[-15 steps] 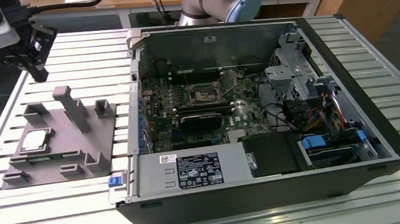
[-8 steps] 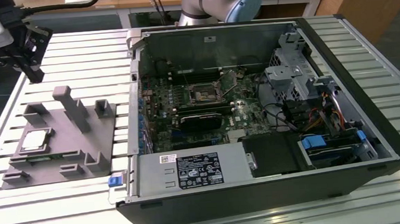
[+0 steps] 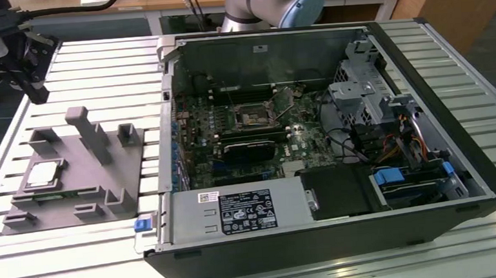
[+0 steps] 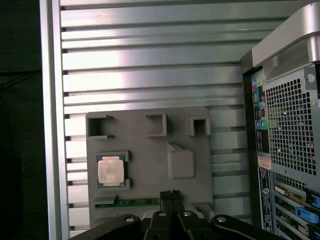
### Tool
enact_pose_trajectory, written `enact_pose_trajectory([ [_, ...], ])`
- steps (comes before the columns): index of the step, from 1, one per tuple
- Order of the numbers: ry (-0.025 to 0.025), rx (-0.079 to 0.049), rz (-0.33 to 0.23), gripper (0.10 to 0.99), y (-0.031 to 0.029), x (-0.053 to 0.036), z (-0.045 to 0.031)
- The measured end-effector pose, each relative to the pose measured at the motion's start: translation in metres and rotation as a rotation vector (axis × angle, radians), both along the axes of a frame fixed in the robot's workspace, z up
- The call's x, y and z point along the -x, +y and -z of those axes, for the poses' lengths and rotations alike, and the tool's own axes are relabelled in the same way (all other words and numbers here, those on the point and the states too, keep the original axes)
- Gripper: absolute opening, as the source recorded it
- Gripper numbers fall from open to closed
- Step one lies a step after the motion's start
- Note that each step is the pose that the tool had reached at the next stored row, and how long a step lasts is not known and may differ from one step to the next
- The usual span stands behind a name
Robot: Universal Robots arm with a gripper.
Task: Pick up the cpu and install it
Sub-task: 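Reach for the cpu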
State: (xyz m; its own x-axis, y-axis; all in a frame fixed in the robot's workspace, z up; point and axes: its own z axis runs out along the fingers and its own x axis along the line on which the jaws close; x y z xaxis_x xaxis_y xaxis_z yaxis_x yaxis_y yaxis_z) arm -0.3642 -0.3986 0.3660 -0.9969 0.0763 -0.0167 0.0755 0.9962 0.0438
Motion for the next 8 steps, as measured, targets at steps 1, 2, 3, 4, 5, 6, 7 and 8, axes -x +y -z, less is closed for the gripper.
enact_pose_trajectory([
  [1, 0.0002, 0.000, 0.000, 0.106, 0.0000, 0.0008, 0.0000],
  [2, 0.0002, 0.000, 0.000, 0.106, 0.0000, 0.0015, 0.0002],
  [3, 0.0003, 0.000, 0.000, 0.106, 0.0000, 0.0023, 0.0003],
  [4, 0.0002, 0.000, 0.000, 0.106, 0.0000, 0.0030, 0.0004],
  [5, 0.0004, 0.000, 0.000, 0.106, 0.0000, 0.0037, 0.0005],
  [6, 0.0006, 0.000, 0.000, 0.106, 0.0000, 0.0045, 0.0006],
  [7, 0.0007, 0.000, 0.000, 0.106, 0.0000, 0.0052, 0.0007],
  [8, 0.0008, 0.000, 0.000, 0.106, 0.0000, 0.0059, 0.0008],
])
